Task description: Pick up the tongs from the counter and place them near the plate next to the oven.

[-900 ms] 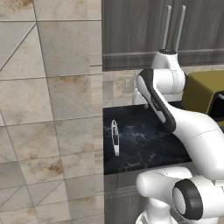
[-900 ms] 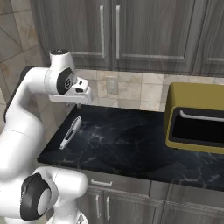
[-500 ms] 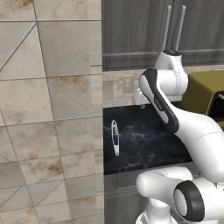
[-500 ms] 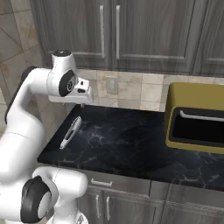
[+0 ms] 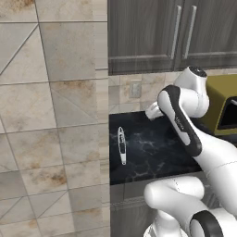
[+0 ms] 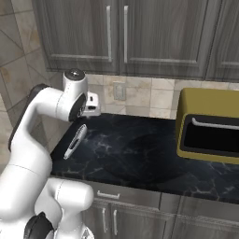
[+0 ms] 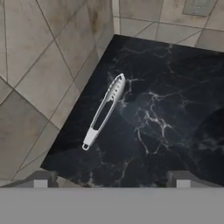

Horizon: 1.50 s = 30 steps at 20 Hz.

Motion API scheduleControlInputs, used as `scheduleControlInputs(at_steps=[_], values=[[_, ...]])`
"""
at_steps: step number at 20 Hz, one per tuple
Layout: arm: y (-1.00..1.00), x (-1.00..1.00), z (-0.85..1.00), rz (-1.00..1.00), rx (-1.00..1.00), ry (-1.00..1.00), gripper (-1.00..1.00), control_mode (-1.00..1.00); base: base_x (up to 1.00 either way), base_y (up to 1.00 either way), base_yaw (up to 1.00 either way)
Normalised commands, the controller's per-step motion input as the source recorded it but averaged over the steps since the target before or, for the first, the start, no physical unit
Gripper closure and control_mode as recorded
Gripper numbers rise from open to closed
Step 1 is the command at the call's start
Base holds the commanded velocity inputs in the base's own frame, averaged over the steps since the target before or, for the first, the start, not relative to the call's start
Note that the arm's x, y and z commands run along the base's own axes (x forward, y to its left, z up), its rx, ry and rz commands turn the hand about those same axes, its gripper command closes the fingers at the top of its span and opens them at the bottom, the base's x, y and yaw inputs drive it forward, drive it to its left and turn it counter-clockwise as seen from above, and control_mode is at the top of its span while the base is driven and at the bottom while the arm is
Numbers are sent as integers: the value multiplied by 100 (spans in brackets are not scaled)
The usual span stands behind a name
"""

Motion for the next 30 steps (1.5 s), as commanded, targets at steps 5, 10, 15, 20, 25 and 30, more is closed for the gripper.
scheduleControlInputs(at_steps=[5,10,15,20,25,30], values=[[9,-4,-22,7,0,-6,-100,-100,0,0,0],[24,-7,-20,0,0,0,-100,-100,0,0,0],[21,-11,-31,0,0,0,-100,-100,0,0,0],[28,0,-43,0,-1,2,-100,-100,0,0,0],[34,0,-49,0,-2,5,-100,-100,0,0,0],[20,4,-46,0,0,6,-100,-100,0,0,0]])
